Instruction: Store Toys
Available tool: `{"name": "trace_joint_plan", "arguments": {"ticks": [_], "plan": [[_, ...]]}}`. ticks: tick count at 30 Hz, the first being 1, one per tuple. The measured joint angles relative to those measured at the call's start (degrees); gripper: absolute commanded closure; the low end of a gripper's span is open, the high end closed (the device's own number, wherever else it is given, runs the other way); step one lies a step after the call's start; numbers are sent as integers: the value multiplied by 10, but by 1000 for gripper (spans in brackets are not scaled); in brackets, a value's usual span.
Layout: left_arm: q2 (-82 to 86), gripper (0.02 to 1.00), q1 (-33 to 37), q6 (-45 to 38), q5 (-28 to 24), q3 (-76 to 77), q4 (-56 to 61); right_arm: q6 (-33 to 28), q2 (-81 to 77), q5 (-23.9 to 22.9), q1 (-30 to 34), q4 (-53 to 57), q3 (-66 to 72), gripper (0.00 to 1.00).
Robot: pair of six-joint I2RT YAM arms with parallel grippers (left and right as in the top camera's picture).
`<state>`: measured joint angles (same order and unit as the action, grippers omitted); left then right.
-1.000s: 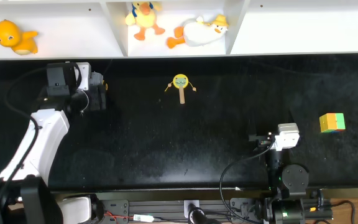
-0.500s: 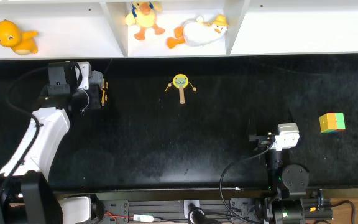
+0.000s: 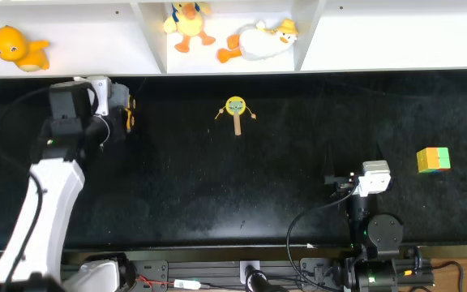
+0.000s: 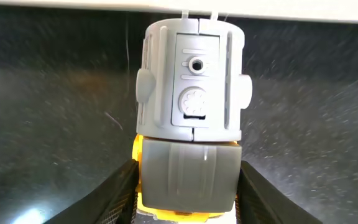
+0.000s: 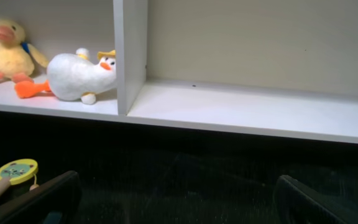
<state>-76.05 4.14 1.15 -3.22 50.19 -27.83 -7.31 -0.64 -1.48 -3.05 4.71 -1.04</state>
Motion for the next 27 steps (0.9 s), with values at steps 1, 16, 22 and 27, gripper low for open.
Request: {"name": "trace_joint_plan", "arguments": {"ticks": [1, 16, 22, 27], "plan": [[22, 656, 0, 0, 0, 0, 0, 0, 0, 0, 0, 0, 0, 5], [28, 656, -19, 1, -18, 41, 36, 0, 0, 0, 0, 0, 0, 7], [-76, 658, -22, 2, -21, 140, 40, 0, 0, 0, 0, 1, 0, 5], [-165, 652, -22, 2, -21, 216, 53, 0, 0, 0, 0, 0, 0, 5]]}}
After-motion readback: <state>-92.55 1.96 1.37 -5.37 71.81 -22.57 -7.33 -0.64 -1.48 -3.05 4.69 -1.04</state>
